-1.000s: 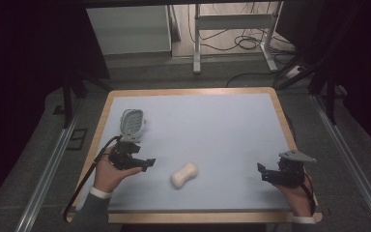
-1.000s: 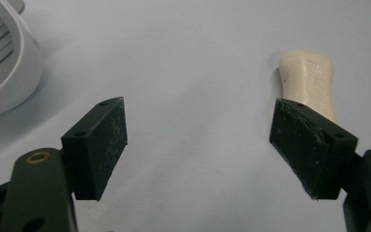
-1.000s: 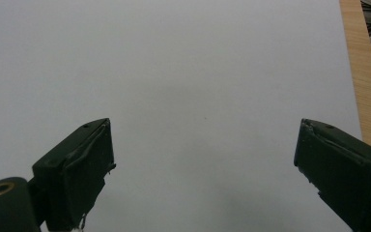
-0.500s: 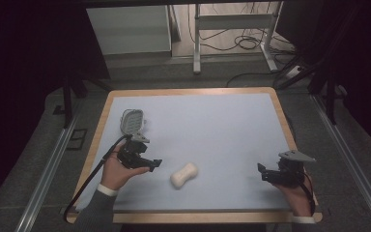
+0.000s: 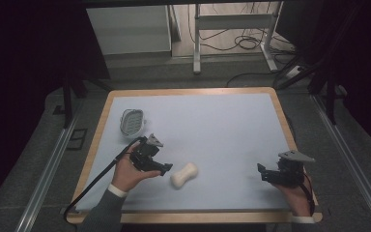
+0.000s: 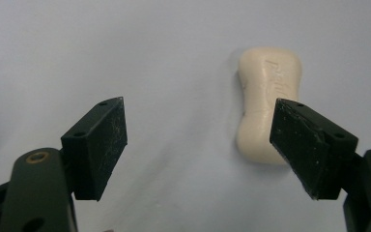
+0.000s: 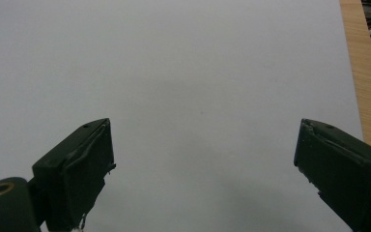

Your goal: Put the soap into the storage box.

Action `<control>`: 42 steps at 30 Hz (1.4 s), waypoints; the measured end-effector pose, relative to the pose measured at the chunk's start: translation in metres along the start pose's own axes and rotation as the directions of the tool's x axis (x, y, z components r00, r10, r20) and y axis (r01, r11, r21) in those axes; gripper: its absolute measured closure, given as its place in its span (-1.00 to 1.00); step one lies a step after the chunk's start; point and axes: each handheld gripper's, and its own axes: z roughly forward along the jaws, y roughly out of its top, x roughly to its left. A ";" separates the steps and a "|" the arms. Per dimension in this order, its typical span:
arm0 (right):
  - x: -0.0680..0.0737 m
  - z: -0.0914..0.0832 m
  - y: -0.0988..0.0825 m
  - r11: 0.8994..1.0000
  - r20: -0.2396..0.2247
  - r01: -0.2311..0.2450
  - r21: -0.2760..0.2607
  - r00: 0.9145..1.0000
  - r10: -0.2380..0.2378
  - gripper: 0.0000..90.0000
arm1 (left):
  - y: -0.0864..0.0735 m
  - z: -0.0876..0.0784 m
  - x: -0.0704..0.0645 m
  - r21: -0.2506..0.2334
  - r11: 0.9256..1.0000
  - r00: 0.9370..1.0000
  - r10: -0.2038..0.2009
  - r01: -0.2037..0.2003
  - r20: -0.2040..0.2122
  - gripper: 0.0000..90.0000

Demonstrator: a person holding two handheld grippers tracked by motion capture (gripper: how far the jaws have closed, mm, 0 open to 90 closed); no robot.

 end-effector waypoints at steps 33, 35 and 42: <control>0.000 0.002 -0.001 1.000 0.005 0.000 0.007 1.000 0.000 -0.85 | 0.011 0.032 -0.043 0.061 0.995 0.996 0.072 -0.076 0.060 -0.42; 0.001 0.002 -0.001 1.000 0.005 0.000 0.007 1.000 0.000 -0.85 | 0.013 0.033 -0.048 0.058 0.995 0.994 0.076 -0.080 0.074 -0.42; -0.001 0.003 -0.002 1.000 0.010 -0.001 0.011 1.000 0.001 -0.85 | 0.015 0.049 -0.050 0.091 0.994 0.996 0.053 -0.059 0.069 -0.37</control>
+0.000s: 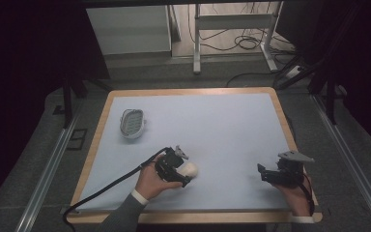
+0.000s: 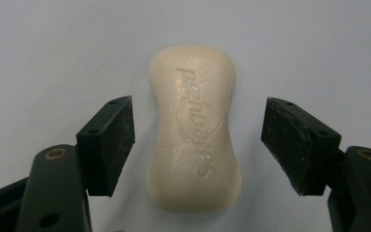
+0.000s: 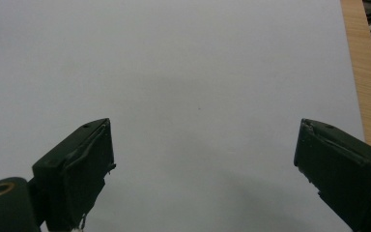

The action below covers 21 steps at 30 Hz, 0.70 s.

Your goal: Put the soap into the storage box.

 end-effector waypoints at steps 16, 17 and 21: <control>-0.001 0.000 0.000 1.000 -0.014 -0.016 0.000 1.000 0.016 -0.85 | -0.001 0.016 -0.002 0.051 0.999 0.999 0.002 -0.001 -0.032 0.07; -0.001 -0.001 0.000 1.000 -0.009 -0.016 -0.001 1.000 0.016 -0.85 | -0.001 0.017 -0.002 0.051 0.999 0.999 0.004 -0.002 -0.036 0.08; -0.002 -0.001 0.000 1.000 -0.005 -0.017 0.003 1.000 0.017 -0.85 | -0.002 0.018 -0.002 0.054 0.999 0.999 0.002 0.000 -0.036 0.06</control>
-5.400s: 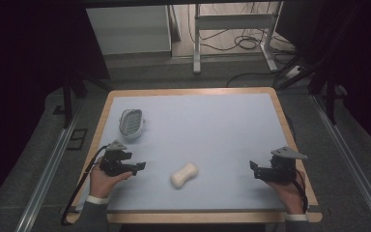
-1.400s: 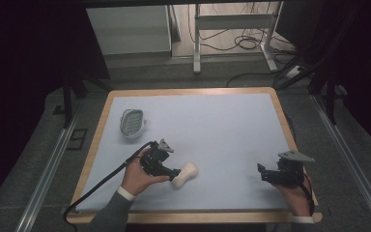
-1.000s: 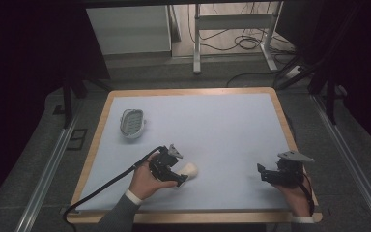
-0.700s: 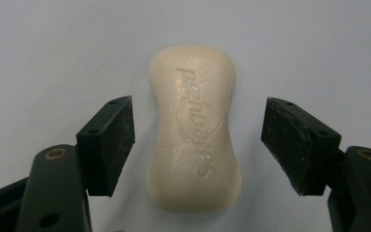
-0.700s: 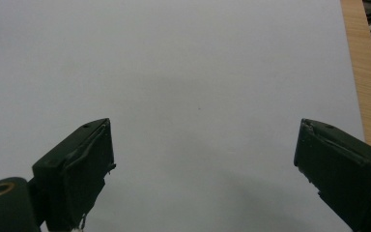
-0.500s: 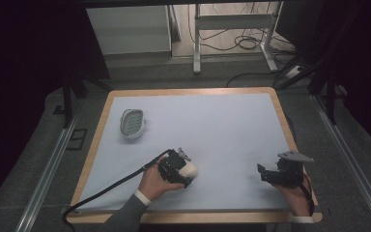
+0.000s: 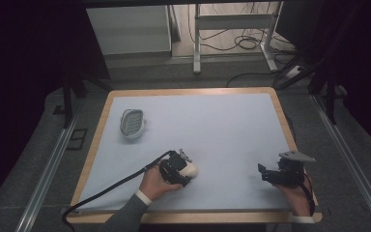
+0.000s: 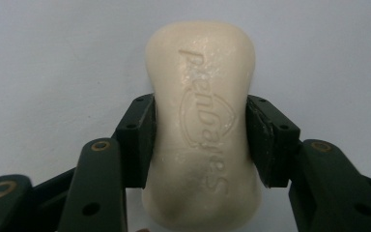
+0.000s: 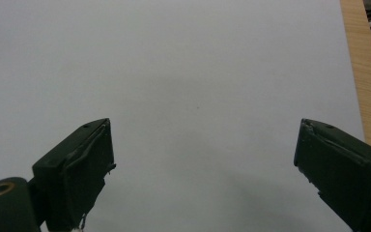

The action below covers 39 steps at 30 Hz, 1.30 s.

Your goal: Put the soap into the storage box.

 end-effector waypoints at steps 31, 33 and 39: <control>-0.003 -0.001 -0.001 1.000 0.003 -0.019 0.000 1.000 0.019 -0.85 | 0.004 -0.032 0.026 -0.080 0.997 0.999 -0.004 0.007 0.032 0.10; -0.004 -0.001 -0.001 1.000 0.006 -0.020 -0.001 1.000 0.020 -0.85 | 0.005 -0.034 0.028 -0.079 0.997 1.000 -0.005 0.007 0.030 0.10; -0.005 -0.001 -0.002 1.000 0.008 -0.019 0.000 1.000 0.019 -0.85 | 0.006 -0.043 0.036 -0.100 0.995 1.000 -0.015 0.017 0.021 0.10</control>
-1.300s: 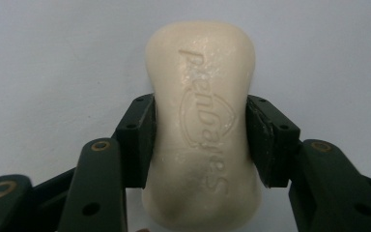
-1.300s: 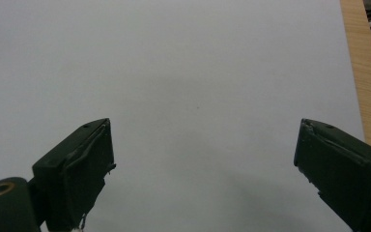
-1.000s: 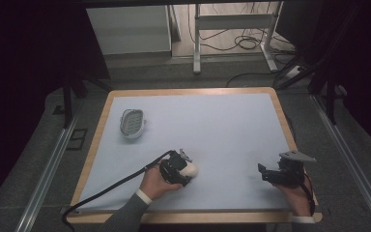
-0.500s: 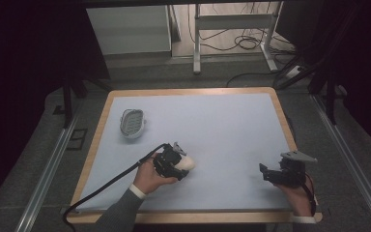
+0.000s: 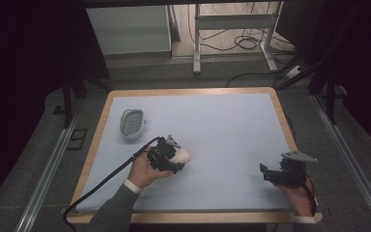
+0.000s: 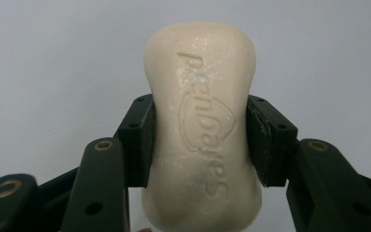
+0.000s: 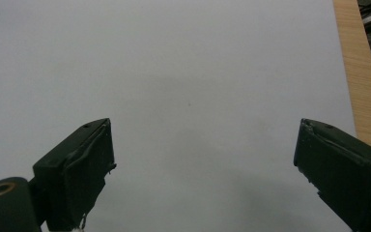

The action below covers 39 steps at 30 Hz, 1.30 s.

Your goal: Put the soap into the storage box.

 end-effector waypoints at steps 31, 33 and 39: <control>-0.001 0.000 -0.001 1.000 0.001 -0.008 0.009 1.000 0.008 -0.84 | 0.004 -0.031 0.030 -0.049 0.998 0.997 -0.046 0.043 -0.057 0.10; -0.001 0.000 -0.001 1.000 0.003 -0.009 0.009 1.000 0.009 -0.84 | 0.004 -0.033 0.032 -0.053 0.997 0.997 -0.050 0.047 -0.060 0.10; -0.001 0.001 -0.001 1.000 0.006 -0.012 0.012 1.000 0.012 -0.84 | 0.005 -0.037 0.036 -0.068 0.996 0.996 -0.061 0.056 -0.068 0.10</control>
